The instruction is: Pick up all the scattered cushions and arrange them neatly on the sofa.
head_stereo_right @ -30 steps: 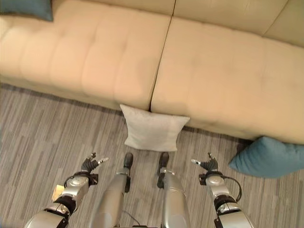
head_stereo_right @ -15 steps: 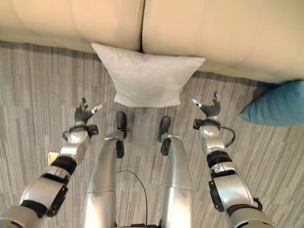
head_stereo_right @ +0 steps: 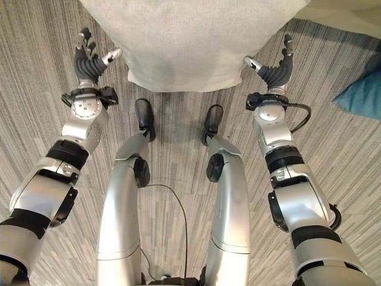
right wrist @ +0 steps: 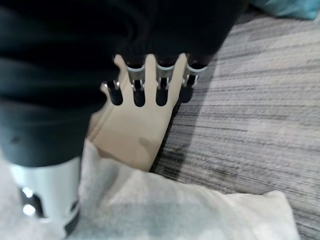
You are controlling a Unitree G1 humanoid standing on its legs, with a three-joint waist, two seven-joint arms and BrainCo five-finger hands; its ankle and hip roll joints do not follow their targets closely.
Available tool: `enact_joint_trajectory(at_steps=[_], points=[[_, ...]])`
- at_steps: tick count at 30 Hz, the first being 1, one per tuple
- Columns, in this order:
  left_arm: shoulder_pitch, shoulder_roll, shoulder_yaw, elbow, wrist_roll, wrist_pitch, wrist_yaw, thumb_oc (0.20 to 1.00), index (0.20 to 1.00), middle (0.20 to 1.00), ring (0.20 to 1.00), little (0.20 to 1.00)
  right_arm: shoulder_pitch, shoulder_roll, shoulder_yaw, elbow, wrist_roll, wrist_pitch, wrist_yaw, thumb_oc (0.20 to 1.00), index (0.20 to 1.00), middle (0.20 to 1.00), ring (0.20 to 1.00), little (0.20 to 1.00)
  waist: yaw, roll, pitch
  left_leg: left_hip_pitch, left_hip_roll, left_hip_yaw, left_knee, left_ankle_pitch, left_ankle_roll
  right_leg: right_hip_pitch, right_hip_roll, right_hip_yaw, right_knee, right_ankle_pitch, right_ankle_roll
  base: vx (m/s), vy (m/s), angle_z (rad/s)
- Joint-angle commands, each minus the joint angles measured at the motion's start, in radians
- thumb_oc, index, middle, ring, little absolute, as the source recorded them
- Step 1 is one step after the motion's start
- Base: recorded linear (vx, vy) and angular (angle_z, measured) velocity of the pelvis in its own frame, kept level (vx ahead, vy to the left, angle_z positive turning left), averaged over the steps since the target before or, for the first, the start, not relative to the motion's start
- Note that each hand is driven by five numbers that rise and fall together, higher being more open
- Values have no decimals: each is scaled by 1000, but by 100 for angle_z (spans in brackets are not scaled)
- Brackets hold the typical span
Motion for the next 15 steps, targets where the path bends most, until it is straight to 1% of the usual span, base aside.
enact_joint_trajectory(at_steps=[1,3,4,5,6,7,10,11,12,13,14,15], points=[[112,-3,20,6,-7,-41,5,1000,1000,1000,1000,1000,83,-12,60,-43,16,-44,-7,1000,1000,1000,1000,1000,-15,32,-111,29,-28,-60,31,-94,-22,45,20,52,-91,62,129,14,23,-3],[67,5,-11,17,-5,-32,2,1000,1000,1000,1000,1000,28,-13,101,-45,13,-40,-2,1000,1000,1000,1000,1000,-15,38,-92,24,-27,-63,42,-96,-19,45,24,51,-92,65,129,13,32,-5],[-1,1,-58,48,18,-13,1,1000,1000,1000,1000,1000,-50,1,164,-51,8,-35,4,1000,1000,1000,1000,1000,-11,43,-67,18,-25,-71,58,-95,-17,45,31,50,-92,68,129,20,31,-10],[-11,-4,-65,50,20,-12,1,1000,1000,1000,1000,1000,-67,5,178,-55,6,-34,7,1000,1000,1000,1000,1000,-10,44,-62,18,-27,-73,60,-95,-17,45,33,51,-92,69,129,21,10,-17],[-42,-29,-85,46,13,-15,4,1000,1000,1000,1000,1000,-107,29,219,-62,-2,-29,9,1000,1000,1000,1000,1000,-8,47,-55,15,-28,-76,60,-92,-15,45,38,50,-92,71,129,7,-5,-18],[-63,-60,-103,35,-26,-20,-9,1000,1000,1000,1000,1000,-146,69,255,-70,7,-28,20,1000,1000,1000,1000,1000,-6,47,-58,15,-31,-76,56,-86,-15,45,42,52,-95,72,127,4,-6,-13],[-72,-104,-111,18,-79,-27,-29,1000,1000,1000,1000,1000,-164,126,271,-85,46,-42,46,1000,1000,1000,1000,1000,-4,50,-67,15,-33,-79,54,-83,-14,45,51,49,-99,74,125,0,31,-5],[-72,-109,-112,9,-96,-31,-37,1000,1000,1000,1000,1000,-169,142,277,-94,60,-48,57,573,573,573,573,573,-1,53,-70,16,-31,-80,50,-81,-15,45,54,46,-102,74,126,3,24,-8],[-76,-114,-114,-1,-104,-31,-47,1000,1000,1000,1000,1000,-172,154,282,-104,70,-55,67,316,316,316,316,316,-1,53,-75,16,-30,-80,47,-80,-16,45,55,44,-107,76,126,4,34,-12],[-75,-117,-112,-9,-120,-34,-56,1000,1000,1000,1000,1000,-176,167,286,-114,79,-61,77,200,200,200,200,200,0,53,-81,17,-29,-78,42,-77,-18,45,57,43,-111,77,126,8,-1,-9],[-70,-110,-109,-23,-132,-36,-76,580,580,580,580,580,-184,185,295,-130,91,-71,95,200,200,200,200,200,-2,51,-96,17,-28,-74,35,-75,-22,45,61,41,-122,83,128,12,-27,-6],[-63,-103,-96,-25,-147,-42,-82,200,200,200,200,200,-188,197,292,-135,101,-78,99,200,200,200,200,200,-5,46,-111,18,-25,-68,26,-73,-23,45,65,42,-129,86,127,11,-53,-2]])
